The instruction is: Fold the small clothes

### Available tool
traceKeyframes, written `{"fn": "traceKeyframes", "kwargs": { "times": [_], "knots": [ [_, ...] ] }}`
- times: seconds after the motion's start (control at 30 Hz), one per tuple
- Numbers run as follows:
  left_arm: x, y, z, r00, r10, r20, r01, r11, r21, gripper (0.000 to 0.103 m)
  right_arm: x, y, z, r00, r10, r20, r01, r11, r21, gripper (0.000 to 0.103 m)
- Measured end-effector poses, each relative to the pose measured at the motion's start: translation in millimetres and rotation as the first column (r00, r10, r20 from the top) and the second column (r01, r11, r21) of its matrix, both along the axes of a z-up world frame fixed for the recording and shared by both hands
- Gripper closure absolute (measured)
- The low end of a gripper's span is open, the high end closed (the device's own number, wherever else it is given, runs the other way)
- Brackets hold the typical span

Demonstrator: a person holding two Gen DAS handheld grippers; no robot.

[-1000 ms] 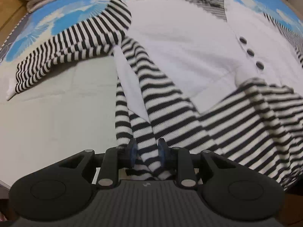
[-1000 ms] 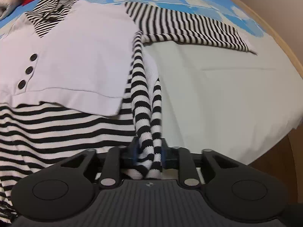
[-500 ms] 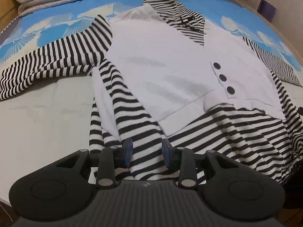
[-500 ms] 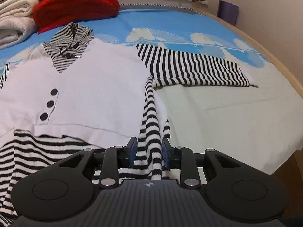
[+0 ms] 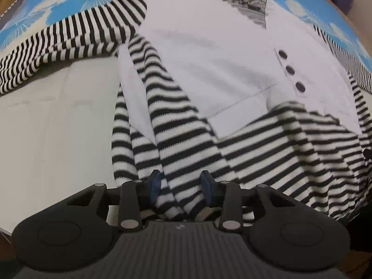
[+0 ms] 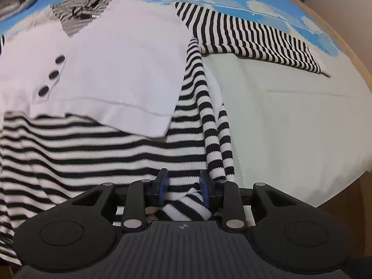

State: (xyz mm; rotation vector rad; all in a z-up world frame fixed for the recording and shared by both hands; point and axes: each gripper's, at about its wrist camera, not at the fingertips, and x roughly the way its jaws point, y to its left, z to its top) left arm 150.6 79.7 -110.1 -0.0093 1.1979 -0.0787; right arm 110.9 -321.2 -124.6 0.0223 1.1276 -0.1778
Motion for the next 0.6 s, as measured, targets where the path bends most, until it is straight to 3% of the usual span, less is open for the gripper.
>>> {"fn": "traceKeyframes", "kwargs": {
  "times": [0.17,0.37,0.53,0.6],
  "knots": [
    [-5.3,-6.4,24.7,0.988,-0.022,0.150,0.023,1.000,-0.008,0.057,-4.0,2.9,14.3,0.994,-0.006,0.111,0.004,1.000,0.017,0.072],
    [-4.4,-9.3,50.6,0.949,0.036,0.313,-0.027,0.999,-0.031,0.046,-5.7,2.4,45.8,0.951,-0.017,0.309,0.004,0.999,0.044,0.069],
    [-3.1,-1.2,69.1,0.896,0.120,0.428,-0.109,0.993,-0.051,0.031,-5.6,0.1,67.0,0.904,-0.033,0.426,0.005,0.998,0.067,0.055],
    [-3.2,-2.3,75.5,0.871,0.122,0.476,-0.122,0.992,-0.031,0.031,-5.4,-0.7,71.1,0.894,-0.037,0.446,0.004,0.997,0.075,0.053]
  ]
}}
